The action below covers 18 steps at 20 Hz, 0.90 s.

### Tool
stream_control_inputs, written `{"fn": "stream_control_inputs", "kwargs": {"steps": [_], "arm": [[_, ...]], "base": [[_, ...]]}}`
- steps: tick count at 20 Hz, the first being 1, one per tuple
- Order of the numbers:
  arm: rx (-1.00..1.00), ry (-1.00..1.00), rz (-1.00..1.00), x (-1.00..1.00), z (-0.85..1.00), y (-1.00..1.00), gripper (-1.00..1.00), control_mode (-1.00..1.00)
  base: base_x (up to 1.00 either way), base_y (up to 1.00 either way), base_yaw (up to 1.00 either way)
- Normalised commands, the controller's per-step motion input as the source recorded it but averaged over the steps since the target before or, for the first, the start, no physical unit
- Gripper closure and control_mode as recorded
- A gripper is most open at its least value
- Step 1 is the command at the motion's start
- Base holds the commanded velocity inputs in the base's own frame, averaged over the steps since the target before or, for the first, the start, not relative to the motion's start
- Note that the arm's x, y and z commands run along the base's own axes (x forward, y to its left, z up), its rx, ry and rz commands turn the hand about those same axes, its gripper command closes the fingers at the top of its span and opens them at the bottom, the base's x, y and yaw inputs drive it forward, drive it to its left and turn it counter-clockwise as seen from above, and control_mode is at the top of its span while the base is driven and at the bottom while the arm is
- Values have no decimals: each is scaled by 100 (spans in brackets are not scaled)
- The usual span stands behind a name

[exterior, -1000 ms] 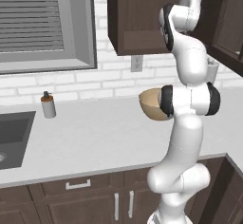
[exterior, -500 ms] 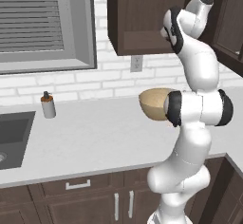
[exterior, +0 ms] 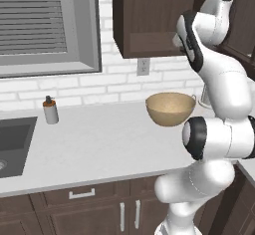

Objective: Open the cabinet, pick up the bread from the cabinet and place it in the basket. Then move the basket to the dining counter.

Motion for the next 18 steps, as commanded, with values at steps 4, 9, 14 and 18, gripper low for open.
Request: {"fn": "stream_control_inputs", "kwargs": {"steps": [4,9,14,18], "arm": [[0,1,-5,-100,-55,28,100,-100],[-3,1,-7,-97,-100,44,100,-100],[-4,9,-6,-12,-100,26,100,-100],[0,5,-5,39,-92,0,100,-100]], "base": [[0,0,0],[0,0,0],[0,0,0],[0,0,0]]}}
